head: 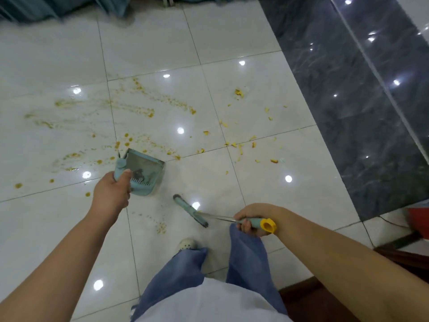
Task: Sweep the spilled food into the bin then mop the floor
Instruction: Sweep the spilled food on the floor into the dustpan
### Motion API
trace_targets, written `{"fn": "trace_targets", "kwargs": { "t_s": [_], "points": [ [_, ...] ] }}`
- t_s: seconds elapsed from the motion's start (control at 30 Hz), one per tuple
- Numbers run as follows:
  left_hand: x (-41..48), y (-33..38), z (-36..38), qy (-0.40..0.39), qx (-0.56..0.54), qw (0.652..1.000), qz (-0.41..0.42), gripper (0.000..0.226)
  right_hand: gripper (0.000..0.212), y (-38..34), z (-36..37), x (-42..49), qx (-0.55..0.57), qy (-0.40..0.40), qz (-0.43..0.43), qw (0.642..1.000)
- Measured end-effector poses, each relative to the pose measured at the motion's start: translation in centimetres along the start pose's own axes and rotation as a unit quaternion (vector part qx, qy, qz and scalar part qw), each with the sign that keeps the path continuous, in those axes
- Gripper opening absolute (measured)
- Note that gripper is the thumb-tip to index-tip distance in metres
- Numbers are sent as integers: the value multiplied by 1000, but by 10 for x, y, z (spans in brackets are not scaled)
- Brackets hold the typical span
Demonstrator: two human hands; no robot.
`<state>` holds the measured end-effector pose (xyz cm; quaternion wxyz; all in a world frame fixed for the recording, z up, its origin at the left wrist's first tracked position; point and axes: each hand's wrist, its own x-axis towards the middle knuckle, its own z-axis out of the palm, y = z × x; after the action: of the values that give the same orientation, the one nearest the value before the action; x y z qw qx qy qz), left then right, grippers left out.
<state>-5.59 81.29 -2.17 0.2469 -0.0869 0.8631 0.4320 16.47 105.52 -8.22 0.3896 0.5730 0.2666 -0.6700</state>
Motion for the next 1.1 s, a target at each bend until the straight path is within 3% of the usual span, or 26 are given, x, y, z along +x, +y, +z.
{"fn": "trace_targets", "kwargs": {
  "t_s": [0.17, 0.67, 0.9, 1.1],
  "points": [
    [-22, 8, 38, 47, -37, 998, -37, 21, 17, -62, -46, 2, -34, -16, -9, 999],
    [-72, 35, 115, 139, -91, 983, -81, 22, 14, -181, -199, -55, 96, 23, -92, 991],
    [-56, 51, 108, 150, -119, 978, -86, 26, 9, -221, -189, -73, 86, 0, -85, 993],
    [-17, 66, 92, 149, -124, 976, -94, 27, 9, -249, -115, -55, 77, -57, -81, 992]
  ]
}}
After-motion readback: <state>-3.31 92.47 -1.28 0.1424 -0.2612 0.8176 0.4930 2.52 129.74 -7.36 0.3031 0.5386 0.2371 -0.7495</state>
